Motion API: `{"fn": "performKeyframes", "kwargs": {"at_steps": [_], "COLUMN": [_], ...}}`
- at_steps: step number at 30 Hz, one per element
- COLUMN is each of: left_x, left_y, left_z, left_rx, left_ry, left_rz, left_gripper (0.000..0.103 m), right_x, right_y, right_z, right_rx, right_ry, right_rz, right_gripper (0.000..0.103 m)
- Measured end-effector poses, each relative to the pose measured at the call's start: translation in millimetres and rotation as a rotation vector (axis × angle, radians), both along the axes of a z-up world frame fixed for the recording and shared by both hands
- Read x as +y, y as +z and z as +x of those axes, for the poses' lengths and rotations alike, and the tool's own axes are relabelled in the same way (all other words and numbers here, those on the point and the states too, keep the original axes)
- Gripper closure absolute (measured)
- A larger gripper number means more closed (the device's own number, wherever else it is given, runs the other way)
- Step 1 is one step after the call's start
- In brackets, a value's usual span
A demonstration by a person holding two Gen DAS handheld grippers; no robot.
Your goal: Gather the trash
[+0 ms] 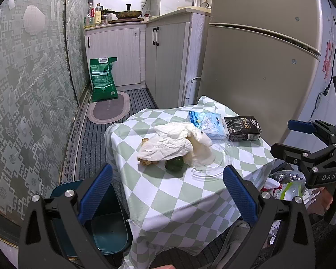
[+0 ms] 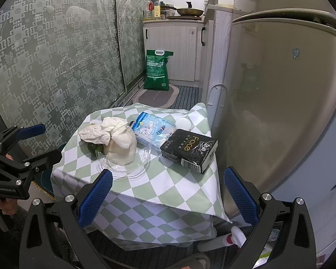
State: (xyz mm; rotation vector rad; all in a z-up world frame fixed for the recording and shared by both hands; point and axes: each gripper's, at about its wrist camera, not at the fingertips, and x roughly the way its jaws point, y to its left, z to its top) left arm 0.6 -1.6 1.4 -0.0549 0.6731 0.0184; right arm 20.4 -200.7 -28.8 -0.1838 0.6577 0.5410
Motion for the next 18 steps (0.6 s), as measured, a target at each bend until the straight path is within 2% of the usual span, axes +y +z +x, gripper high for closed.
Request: {"fn": "performKeyframes", "kwargs": {"at_steps": [18], "left_x": [-3.4], "left_y": [0.3], "left_z": [1.7], "left_rx": [0.002], "left_ry": [0.0], "left_rz": [0.003], "left_gripper": [0.003], "right_x": [1.3], "right_y": [-1.7], "right_z": [-0.9], "right_rx": [-0.002], "right_ry": [0.0], "right_rz": [-0.004], "right_gripper": [0.003]}}
